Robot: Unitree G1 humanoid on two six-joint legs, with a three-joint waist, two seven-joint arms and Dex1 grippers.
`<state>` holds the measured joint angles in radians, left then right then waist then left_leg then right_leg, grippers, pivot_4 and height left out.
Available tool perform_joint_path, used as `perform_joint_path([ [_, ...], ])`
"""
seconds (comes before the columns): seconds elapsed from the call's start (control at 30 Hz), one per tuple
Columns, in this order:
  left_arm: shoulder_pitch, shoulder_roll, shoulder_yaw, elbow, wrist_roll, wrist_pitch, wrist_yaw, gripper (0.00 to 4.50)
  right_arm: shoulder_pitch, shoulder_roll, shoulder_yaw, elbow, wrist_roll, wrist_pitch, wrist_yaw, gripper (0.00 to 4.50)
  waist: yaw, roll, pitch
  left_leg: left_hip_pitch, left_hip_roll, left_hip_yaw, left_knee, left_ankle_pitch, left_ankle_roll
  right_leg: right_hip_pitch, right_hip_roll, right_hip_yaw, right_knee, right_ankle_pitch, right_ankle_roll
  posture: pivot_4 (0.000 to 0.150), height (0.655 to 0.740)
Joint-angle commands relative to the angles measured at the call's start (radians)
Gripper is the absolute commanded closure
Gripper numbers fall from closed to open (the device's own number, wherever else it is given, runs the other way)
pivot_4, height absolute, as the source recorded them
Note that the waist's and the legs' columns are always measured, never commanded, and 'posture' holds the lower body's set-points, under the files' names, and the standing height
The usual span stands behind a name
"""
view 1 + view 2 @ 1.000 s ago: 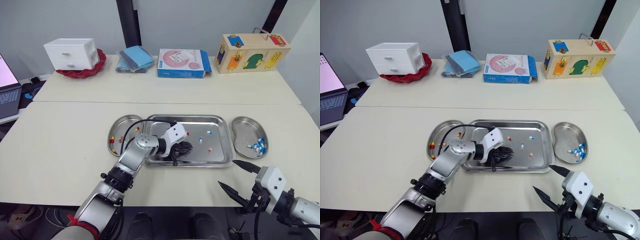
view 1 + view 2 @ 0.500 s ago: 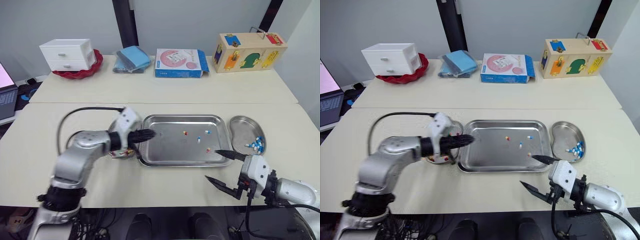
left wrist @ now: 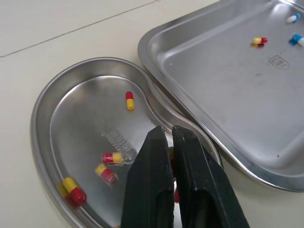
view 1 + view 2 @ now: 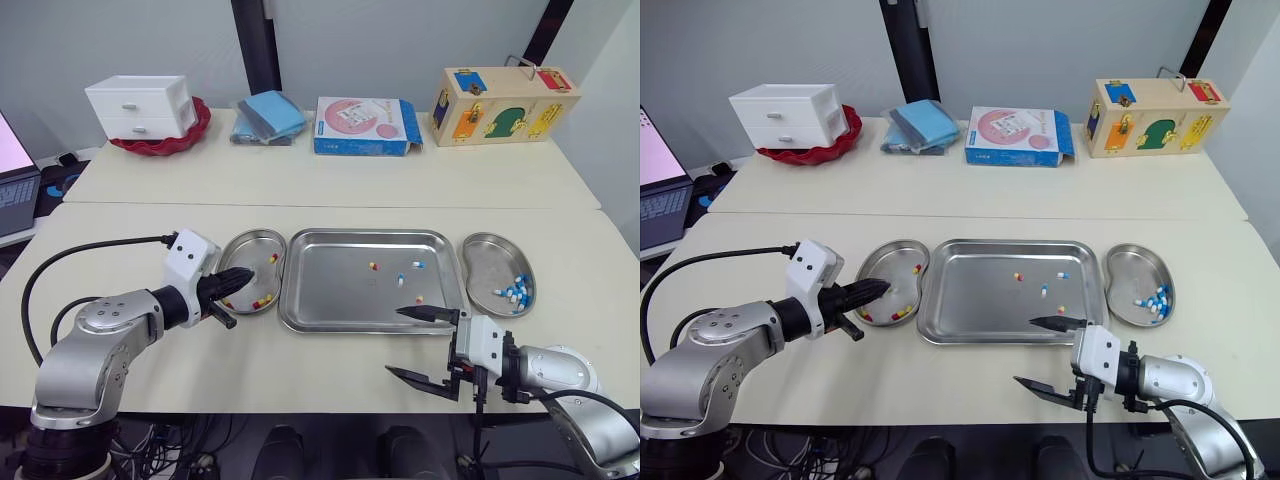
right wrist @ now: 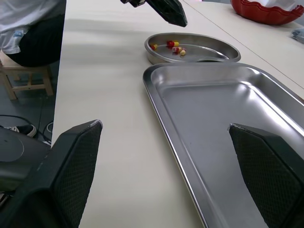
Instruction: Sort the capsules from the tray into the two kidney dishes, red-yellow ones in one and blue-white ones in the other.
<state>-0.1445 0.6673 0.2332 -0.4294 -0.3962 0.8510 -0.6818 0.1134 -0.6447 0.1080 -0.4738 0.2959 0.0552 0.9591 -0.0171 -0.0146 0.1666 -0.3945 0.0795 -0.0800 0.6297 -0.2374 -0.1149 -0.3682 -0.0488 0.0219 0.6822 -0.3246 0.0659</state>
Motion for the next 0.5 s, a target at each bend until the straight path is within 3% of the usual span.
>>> perform_joint_path([
  [0.03,-0.019,-0.016,0.027,0.039,-0.016,-0.052,0.011,3.96,-0.008,0.017,0.015,-0.023,0.000,-0.011,-0.017,0.00,0.000,0.000,0.000,0.000,0.000,0.000,0.000,0.000,0.000,0.000,0.000,0.000,0.000,0.000,0.000,0.150,0.7078],
  [0.17,-0.021,-0.004,0.026,0.075,-0.022,-0.088,-0.002,2.88,-0.004,0.029,0.019,-0.026,-0.004,-0.003,-0.038,0.00,0.000,0.000,0.000,0.000,0.000,0.000,0.000,0.000,0.000,0.000,0.000,0.000,0.000,0.000,0.000,0.150,0.7078],
  [0.43,-0.007,0.035,0.019,0.117,-0.051,-0.134,-0.074,0.15,0.000,0.037,0.039,-0.032,-0.017,0.003,-0.071,0.00,0.000,0.000,0.000,0.000,0.000,0.000,0.000,0.000,0.000,0.000,0.000,0.000,0.000,0.000,0.000,0.150,0.7078],
  [0.5,0.004,0.040,0.026,0.115,-0.057,-0.154,-0.090,0.02,0.003,0.037,0.036,-0.035,-0.021,0.004,-0.082,0.00,0.000,0.000,0.000,0.000,0.000,0.000,0.000,0.000,0.000,0.000,0.000,0.000,0.000,0.000,0.000,0.150,0.7078],
])
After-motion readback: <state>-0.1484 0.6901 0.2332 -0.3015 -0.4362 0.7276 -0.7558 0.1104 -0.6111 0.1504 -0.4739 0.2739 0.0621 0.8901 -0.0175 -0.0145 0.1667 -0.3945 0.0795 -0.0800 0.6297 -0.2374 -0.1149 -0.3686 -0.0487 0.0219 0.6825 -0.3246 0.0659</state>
